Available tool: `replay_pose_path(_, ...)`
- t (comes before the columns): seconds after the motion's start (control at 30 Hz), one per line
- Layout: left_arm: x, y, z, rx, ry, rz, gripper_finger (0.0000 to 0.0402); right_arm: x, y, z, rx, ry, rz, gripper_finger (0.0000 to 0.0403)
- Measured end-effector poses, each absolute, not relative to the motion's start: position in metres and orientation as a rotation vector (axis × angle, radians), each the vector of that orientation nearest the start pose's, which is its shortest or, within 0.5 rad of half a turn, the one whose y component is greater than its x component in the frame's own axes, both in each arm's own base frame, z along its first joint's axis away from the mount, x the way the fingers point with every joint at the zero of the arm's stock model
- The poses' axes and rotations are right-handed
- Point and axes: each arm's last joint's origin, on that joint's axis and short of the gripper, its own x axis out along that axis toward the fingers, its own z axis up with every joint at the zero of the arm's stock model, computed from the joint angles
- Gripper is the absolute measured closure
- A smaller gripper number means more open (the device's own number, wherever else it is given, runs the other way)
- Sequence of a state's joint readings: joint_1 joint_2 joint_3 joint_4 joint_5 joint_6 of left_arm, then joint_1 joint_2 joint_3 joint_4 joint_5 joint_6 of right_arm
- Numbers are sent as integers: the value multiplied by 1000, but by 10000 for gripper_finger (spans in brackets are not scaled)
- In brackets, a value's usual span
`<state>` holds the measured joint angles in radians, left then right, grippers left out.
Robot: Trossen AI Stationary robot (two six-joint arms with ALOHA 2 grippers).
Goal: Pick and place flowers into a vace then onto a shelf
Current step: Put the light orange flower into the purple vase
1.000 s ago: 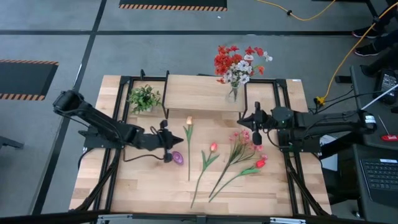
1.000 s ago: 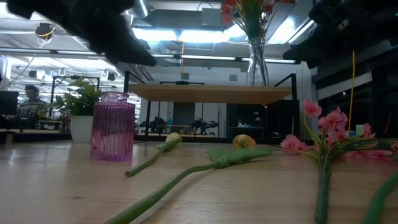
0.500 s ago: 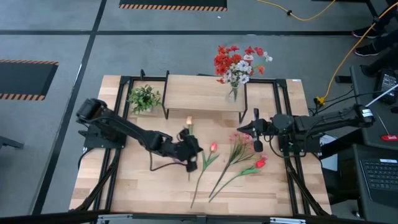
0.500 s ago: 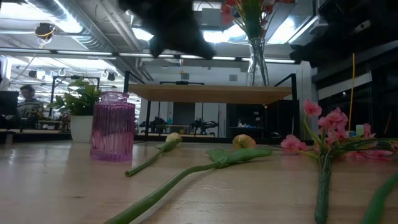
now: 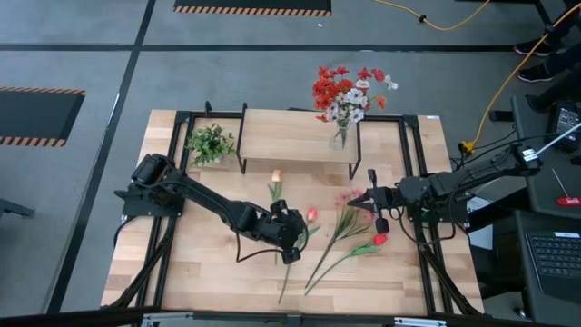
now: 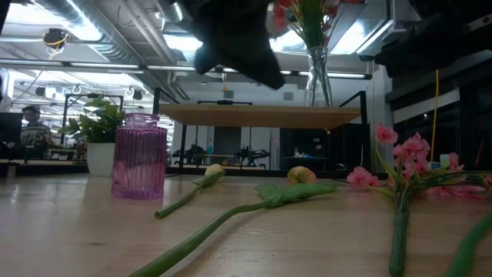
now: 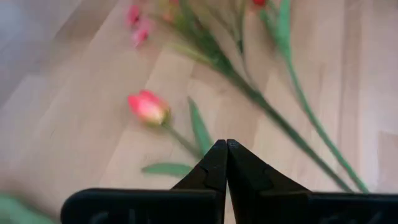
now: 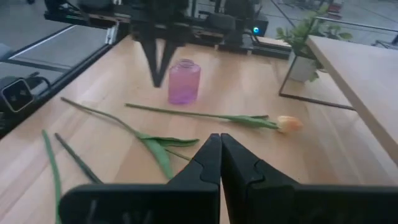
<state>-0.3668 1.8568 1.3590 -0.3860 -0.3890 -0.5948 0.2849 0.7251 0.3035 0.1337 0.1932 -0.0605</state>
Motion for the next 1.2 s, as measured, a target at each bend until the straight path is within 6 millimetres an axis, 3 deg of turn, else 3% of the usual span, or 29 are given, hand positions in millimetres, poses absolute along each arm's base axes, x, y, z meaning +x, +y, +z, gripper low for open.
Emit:
replay_pose_path(0.47, 372, -107, 213, -234, 869, 401, 368, 158, 41, 206, -128, 273, 104, 398)
replay_pose_path(0.9, 363, -46, 203, -388, 1092, 607, 278, 158, 41, 206, -125, 274, 106, 398)
replay_pose_path(1.2, 365, -3, 202, -556, 1115, 671, 263, 158, 41, 205, -133, 279, 106, 398)
